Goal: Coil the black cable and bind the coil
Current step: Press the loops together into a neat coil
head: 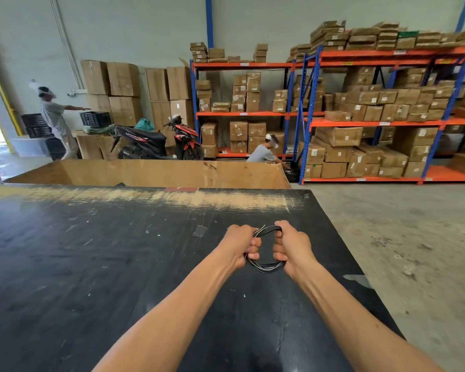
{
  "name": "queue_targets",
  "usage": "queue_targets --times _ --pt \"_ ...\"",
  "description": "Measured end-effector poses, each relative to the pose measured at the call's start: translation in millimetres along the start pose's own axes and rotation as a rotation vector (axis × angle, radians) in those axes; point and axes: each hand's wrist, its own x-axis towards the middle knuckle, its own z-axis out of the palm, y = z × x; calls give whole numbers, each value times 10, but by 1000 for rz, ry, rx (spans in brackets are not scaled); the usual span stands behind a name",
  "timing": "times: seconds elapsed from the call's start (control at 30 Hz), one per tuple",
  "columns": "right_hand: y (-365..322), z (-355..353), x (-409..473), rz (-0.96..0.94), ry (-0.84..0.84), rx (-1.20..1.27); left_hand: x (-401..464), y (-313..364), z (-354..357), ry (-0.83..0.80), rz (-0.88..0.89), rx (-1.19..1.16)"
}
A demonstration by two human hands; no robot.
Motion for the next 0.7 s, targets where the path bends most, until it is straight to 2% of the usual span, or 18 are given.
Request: queue_targets --times 0.1,0.23,0.33,0.47,0.53,0.7 --pt "-25 -1 -38 -112 -64 -211 -18 47 -59 38 58 100" --pt "-151 -75 -130 -377 -326 -512 -21 117 -147 75 100 198" --pt "-159 -115 -159 -507 -395 -536 -37 138 -160 59 132 274" --pt "-146 -204 -126 -479 -488 -489 -78 130 -174 -5 150 362" --pt "-162 -250 -101 -498 -497 -549 -95 116 -173 -23 157 368" --pt "-77 -287 -42 -660 -388 -842 -54 53 -149 -77 140 402"
